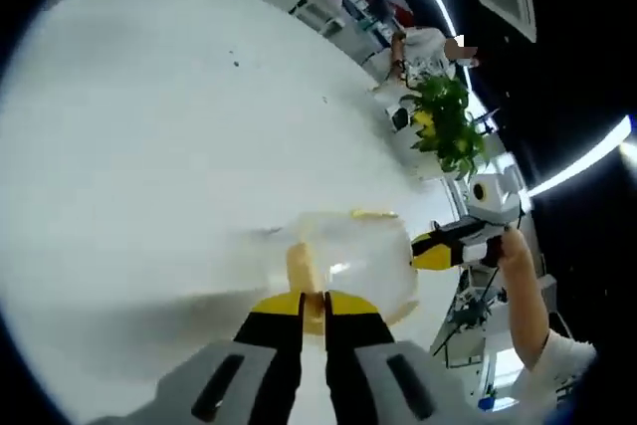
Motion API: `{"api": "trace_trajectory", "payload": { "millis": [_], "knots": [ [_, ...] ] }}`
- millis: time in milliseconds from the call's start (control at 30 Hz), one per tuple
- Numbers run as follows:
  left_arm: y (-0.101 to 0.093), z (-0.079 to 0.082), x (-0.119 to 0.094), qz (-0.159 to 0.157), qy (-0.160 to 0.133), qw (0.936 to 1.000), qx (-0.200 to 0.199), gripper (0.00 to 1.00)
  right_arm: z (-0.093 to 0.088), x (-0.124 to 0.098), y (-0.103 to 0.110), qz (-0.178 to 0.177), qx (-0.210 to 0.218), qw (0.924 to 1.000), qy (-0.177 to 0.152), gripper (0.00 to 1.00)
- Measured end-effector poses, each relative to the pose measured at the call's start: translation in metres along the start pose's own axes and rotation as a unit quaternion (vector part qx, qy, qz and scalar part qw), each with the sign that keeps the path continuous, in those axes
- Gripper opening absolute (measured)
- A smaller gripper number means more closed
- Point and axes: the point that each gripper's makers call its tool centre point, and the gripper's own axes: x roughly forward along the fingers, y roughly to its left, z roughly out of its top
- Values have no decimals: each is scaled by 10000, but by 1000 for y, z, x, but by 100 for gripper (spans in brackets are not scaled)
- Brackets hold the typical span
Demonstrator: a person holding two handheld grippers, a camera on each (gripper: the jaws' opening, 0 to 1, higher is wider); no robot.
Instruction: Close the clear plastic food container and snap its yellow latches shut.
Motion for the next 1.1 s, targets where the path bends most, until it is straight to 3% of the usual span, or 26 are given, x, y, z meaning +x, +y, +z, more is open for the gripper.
{"api": "trace_trajectory", "payload": {
  "millis": [67, 267, 533, 733, 1100],
  "knots": [
    [-2, -7, -3, 57, 54, 9999, 122, 0, 1, 1, 2, -77, -235, 9997, 30, 18],
    [-2, -16, -10, 215, 89, 9990, 370, 0, 0, 4, 7, -131, -388, 9991, 105, 18],
    [-2, -37, -24, 268, 243, 9980, 509, 0, -9, 8, 21, 70, -550, 9984, -117, 18],
    [-3, -43, -28, 396, 179, 9970, 648, 0, -18, 9, 28, 66, -615, 9980, -92, 18],
    [-4, -48, -32, 347, 127, 9979, 540, 0, -23, 8, 31, 147, -588, 9979, -216, 18]
  ]
}}
